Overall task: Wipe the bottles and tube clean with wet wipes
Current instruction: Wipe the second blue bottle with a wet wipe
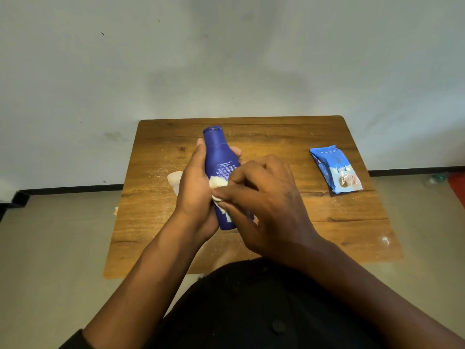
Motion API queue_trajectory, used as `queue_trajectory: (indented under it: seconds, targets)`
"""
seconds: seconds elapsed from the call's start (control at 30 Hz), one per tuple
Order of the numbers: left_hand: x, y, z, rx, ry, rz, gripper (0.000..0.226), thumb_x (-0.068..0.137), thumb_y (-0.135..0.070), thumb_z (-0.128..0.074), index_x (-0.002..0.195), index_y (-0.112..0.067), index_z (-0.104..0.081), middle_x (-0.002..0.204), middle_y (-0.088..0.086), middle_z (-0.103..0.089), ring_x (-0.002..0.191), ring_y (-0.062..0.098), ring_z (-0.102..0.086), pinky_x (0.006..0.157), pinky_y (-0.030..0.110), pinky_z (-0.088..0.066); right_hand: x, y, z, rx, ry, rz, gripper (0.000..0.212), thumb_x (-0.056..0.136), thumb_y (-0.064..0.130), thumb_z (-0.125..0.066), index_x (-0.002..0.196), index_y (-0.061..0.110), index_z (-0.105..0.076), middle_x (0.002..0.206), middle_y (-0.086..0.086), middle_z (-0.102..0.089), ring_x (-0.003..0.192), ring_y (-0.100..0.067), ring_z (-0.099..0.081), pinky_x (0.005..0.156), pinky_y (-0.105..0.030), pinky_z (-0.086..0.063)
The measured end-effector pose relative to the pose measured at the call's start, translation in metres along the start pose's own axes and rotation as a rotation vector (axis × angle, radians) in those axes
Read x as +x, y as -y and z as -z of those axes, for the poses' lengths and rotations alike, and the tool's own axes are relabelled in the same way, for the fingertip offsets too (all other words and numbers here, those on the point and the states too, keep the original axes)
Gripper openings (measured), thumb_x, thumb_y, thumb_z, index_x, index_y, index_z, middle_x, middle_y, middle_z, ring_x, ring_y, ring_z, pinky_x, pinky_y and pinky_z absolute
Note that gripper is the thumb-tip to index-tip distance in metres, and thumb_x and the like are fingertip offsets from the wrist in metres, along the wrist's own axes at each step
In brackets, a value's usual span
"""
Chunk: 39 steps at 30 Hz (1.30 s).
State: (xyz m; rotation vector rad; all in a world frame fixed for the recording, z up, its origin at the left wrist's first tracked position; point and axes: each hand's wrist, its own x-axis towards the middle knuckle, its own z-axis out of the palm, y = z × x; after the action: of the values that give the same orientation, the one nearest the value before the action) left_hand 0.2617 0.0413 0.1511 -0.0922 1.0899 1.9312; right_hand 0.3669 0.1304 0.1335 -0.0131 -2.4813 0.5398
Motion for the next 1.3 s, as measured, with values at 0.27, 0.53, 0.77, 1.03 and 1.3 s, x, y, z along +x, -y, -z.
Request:
queue_trajectory:
  seconds: [0.27, 0.53, 0.77, 1.03, 1.3]
  targets:
    - [0.01, -0.006, 0.005, -0.054, 0.001, -0.034, 0.059, 0.106, -0.059, -0.032, 0.094, -0.009, -0.062, 0.079, 0.015, -0.064, 0.077, 0.033, -0.07, 0.071, 0.039, -0.062, -0.017, -0.023, 0.01, 0.033, 0.024, -0.02, 0.02, 0.091, 0.025, -0.071, 0.108, 0.019, -0.079, 0.106, -0.001, -0.071, 0.104, -0.025, -0.061, 0.083, -0.042, -0.046]
    - [0.002, 0.011, -0.006, 0.053, 0.02, -0.021, 0.052, 0.106, -0.056, -0.04, 0.117, -0.011, -0.065, 0.089, 0.011, -0.073, 0.077, 0.023, -0.075, 0.065, 0.036, -0.061, 0.022, -0.023, 0.004, 0.028, -0.194, -0.248, 0.022, 0.095, 0.021, -0.067, 0.112, 0.012, -0.077, 0.107, -0.003, -0.073, 0.099, -0.017, -0.061, 0.083, -0.02, -0.037]
    - [0.021, 0.007, 0.001, -0.021, 0.013, -0.039, 0.063, 0.105, -0.063, -0.03, 0.105, -0.009, -0.061, 0.087, 0.012, -0.065, 0.076, 0.023, -0.066, 0.07, 0.034, -0.061, -0.01, -0.019, -0.001, 0.103, 0.026, -0.032, 0.015, 0.085, 0.012, -0.077, 0.098, 0.02, -0.08, 0.104, 0.0, -0.069, 0.101, -0.025, -0.058, 0.085, -0.038, -0.045]
    - [0.053, 0.022, 0.013, -0.144, 0.041, -0.056, 0.059, 0.107, -0.061, -0.028, 0.113, -0.01, -0.058, 0.092, 0.009, -0.06, 0.083, 0.025, -0.06, 0.099, 0.048, -0.05, -0.034, -0.059, 0.014, 0.57, -0.038, -0.618, 0.027, 0.091, 0.019, -0.059, 0.066, 0.007, -0.063, 0.069, -0.004, -0.065, 0.063, -0.025, -0.064, 0.059, -0.053, -0.056]
    - [0.07, 0.038, -0.002, -0.023, 0.218, -0.093, 0.06, 0.106, -0.058, -0.027, 0.117, -0.007, -0.057, 0.126, 0.02, -0.057, 0.125, 0.04, -0.062, 0.111, 0.057, -0.046, 0.004, -0.087, 0.017, 0.576, 0.11, -0.665, 0.032, 0.089, 0.027, -0.084, 0.118, 0.027, -0.071, 0.094, 0.015, -0.073, 0.089, -0.002, -0.07, 0.075, -0.018, -0.054]
